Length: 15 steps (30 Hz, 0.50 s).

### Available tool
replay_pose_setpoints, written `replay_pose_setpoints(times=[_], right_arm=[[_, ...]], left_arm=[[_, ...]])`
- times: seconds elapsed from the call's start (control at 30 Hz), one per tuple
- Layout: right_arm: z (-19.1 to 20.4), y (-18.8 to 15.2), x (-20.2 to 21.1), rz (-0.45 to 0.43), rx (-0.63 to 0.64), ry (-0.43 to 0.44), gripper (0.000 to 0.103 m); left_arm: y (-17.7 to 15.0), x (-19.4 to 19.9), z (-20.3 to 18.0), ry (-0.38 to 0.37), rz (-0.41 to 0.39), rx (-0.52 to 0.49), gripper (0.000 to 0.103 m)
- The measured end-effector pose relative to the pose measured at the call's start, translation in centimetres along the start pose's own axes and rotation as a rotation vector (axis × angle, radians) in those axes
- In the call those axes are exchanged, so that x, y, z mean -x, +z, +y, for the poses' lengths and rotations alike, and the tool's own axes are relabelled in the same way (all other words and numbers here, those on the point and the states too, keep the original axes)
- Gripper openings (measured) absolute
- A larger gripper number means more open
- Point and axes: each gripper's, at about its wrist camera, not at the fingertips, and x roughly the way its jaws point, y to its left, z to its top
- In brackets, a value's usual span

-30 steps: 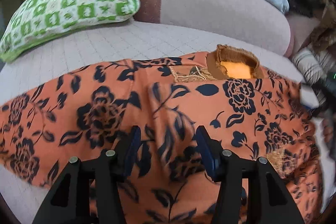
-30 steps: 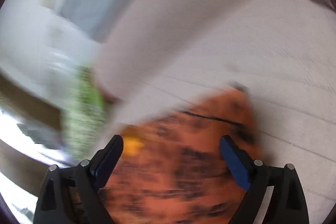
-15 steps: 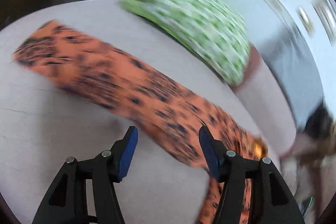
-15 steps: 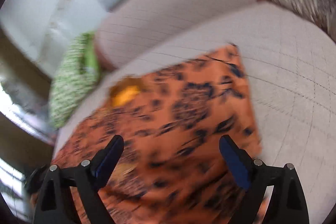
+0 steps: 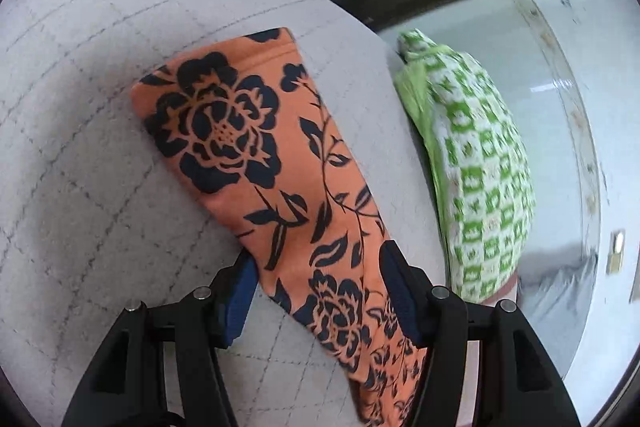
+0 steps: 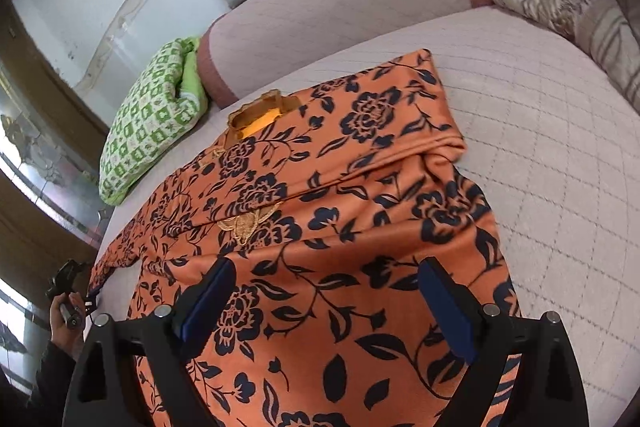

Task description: Fold small clothes

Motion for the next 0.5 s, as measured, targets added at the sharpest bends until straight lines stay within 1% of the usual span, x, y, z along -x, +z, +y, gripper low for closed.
replay_pose_setpoints(times=[0.03,0.1,0.13,0.17,0.2,0.27,0.33,0.37,0.4,0.43,0.47,0.5], right_arm=[[-0.1,-0.1,-0.1,-0.002,-0.006,0.002,0.094],[-0.4,-0.4,-0.2,-0.005,-0.01,0.002,0.094],[-0.7,-0.5,-0.2,-0.006,-0.013,-0.001,0.094],[-0.8,-0.6,-0.3,-0.004,-0.016,0.0,0.094],[-1.1,-0.7,-0.4,-0.005,-0.019,0.0,0.094],[-1.6,-0.8,-0.3,-0.011,-0.025,-0.005,0.094],[-2.0,-0.8,0.1,-0.032,-0.031,0.001,0.094],[-2.2,-0.8,0.4,-0.045,-0.029,-0.001,0.094],[-2.3,-0.9,0.6,-0.061,-0.022,-0.001,0.094],[-2.5,-1.0,0.9,-0.078,-0.017,-0.001,0.094],[-2.7,-1.1,1.0,-0.092,-0.016,0.002,0.094],[-2.9,-1.2,1.1,-0.098,-0.019,0.006,0.094]], left_arm=[[0.0,0.0,-0.2,0.01,-0.005,0.008,0.062],[-0.2,-0.1,-0.5,0.042,-0.017,0.018,0.057],[-0.2,-0.2,-0.8,0.089,-0.027,-0.003,0.036],[-0.1,-0.6,-1.3,0.144,-0.025,-0.041,0.0],[0.0,-1.1,-1.6,0.169,-0.012,-0.053,0.005],[0.0,-1.6,-2.1,0.209,-0.015,-0.078,0.004],[-0.4,-1.2,-4.3,0.247,-0.051,-0.171,0.004],[-1.0,-0.6,-6.0,0.246,-0.08,-0.232,0.004],[-2.2,0.4,-8.8,0.227,-0.118,-0.327,0.004],[-3.4,1.1,-11.0,0.204,-0.139,-0.397,0.004],[-5.3,1.9,-13.7,0.169,-0.165,-0.488,0.004],[-8.3,3.1,-17.4,0.117,-0.194,-0.61,0.004]])
